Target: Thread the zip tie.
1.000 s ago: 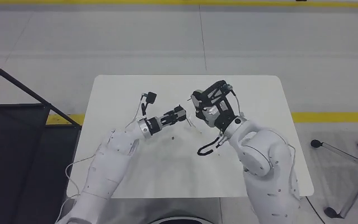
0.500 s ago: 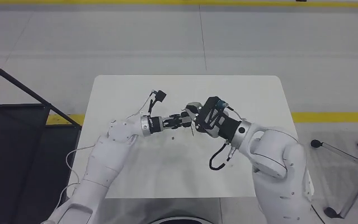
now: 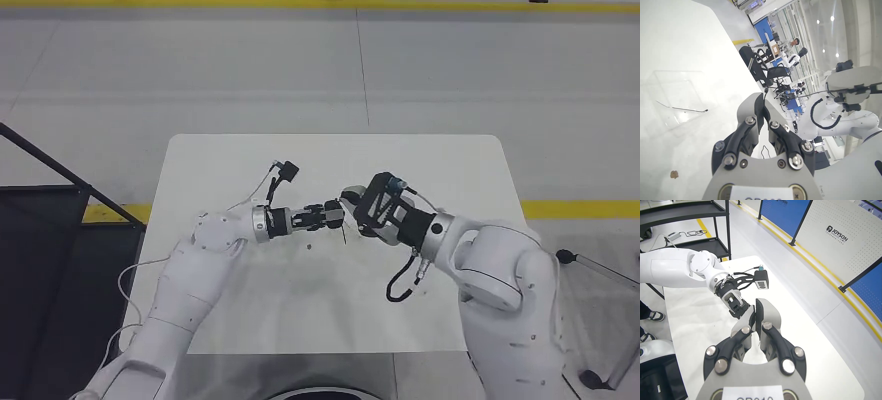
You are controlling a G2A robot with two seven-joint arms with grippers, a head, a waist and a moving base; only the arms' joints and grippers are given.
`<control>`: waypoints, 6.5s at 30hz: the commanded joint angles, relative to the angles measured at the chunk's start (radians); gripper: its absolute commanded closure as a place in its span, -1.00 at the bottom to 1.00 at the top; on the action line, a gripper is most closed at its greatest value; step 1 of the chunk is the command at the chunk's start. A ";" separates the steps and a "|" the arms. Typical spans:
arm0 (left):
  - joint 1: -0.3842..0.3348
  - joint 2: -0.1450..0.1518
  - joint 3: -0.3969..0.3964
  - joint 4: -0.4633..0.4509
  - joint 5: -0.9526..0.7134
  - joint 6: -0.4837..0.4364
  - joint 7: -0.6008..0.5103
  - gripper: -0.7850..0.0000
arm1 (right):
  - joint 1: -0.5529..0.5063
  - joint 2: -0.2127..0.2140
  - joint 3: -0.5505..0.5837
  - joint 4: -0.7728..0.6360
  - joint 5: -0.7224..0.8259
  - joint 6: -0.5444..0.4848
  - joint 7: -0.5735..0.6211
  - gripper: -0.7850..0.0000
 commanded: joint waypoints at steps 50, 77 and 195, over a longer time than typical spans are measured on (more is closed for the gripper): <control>0.000 0.000 0.000 0.000 0.000 0.000 0.000 1.00 | 0.027 0.091 -0.057 0.010 0.018 0.078 -0.055 1.00; 0.000 0.000 0.000 0.000 0.000 0.000 0.000 1.00 | 0.057 0.124 -0.097 0.035 -0.016 0.129 -0.106 1.00; 0.000 0.000 0.000 0.000 0.000 0.000 0.000 1.00 | 0.082 0.234 -0.158 0.018 0.051 0.176 -0.155 1.00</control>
